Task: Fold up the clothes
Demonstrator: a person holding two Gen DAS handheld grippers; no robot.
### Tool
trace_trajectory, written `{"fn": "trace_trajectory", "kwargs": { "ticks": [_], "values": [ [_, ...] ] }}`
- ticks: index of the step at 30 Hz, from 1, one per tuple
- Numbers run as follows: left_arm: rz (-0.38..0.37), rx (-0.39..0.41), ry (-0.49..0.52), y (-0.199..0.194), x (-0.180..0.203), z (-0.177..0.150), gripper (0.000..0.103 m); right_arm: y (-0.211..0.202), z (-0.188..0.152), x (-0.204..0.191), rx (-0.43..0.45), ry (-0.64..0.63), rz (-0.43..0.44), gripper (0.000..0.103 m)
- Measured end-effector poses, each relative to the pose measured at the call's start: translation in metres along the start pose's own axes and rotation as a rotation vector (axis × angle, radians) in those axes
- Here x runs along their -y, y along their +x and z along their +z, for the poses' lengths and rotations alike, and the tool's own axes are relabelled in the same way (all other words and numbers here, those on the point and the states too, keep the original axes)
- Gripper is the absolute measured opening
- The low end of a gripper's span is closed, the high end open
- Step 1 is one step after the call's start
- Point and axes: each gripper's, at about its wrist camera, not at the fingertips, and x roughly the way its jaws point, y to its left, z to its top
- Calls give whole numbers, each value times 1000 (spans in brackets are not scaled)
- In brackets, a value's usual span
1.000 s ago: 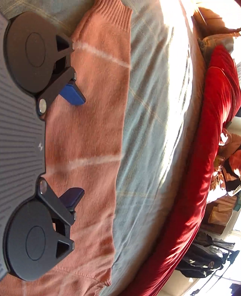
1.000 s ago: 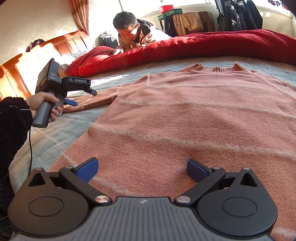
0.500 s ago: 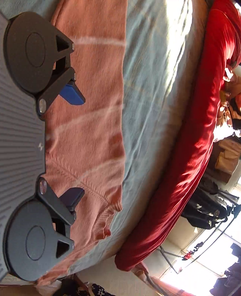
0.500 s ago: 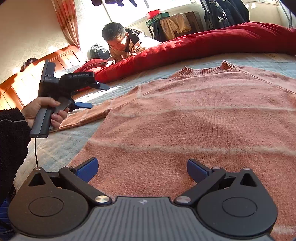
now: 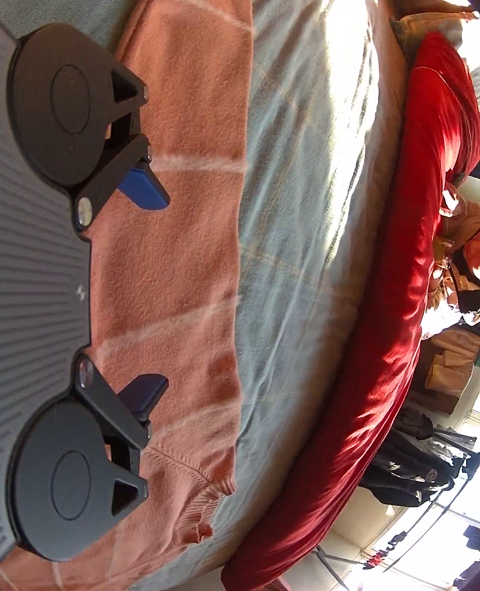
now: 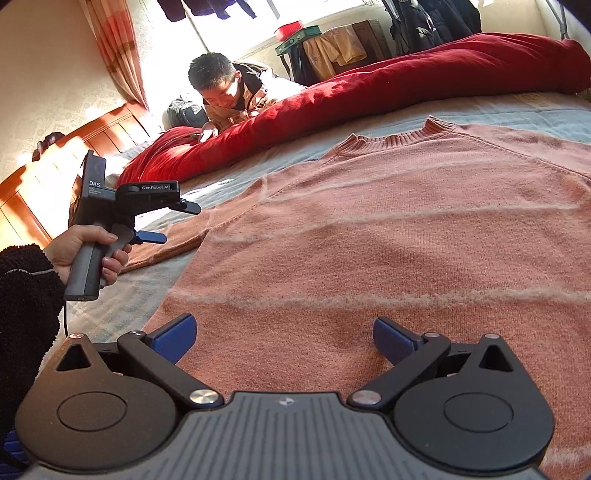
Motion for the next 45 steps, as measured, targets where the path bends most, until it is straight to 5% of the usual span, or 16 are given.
{"fn": "trace_trajectory", "kwargs": {
  "ticks": [6, 8, 11, 13, 22, 28, 33, 39, 42, 45],
  "values": [
    [-194, -30, -27, 38, 21, 13, 96, 7, -3, -2, 0, -37, -24, 103],
    [-150, -27, -24, 55, 23, 13, 96, 9, -3, -2, 1, -51, -30, 103],
    [62, 55, 2, 66, 18, 14, 95, 9, -4, -2, -4, -63, -32, 103],
    [108, 63, -8, 65, 21, 19, 95, 8, -4, -1, -2, -58, -26, 103],
    [-272, -68, 36, 86, 105, 27, 96, 10, -6, -2, -7, -87, -33, 103],
    [-196, -25, 94, 132, 119, 28, 96, 13, -9, -6, -5, -130, -49, 103],
    [-72, 30, 104, 121, 126, 38, 95, 12, -9, -2, -2, -118, -33, 103],
    [-332, -34, 106, 104, 144, 25, 96, 13, -10, -5, -4, -127, -39, 103],
    [-305, -91, 144, 124, 153, 17, 96, 15, -11, -7, -6, -145, -53, 103],
    [-236, -47, 168, 130, 156, 11, 96, 16, -11, -8, -10, -155, -57, 103]
  ]
}}
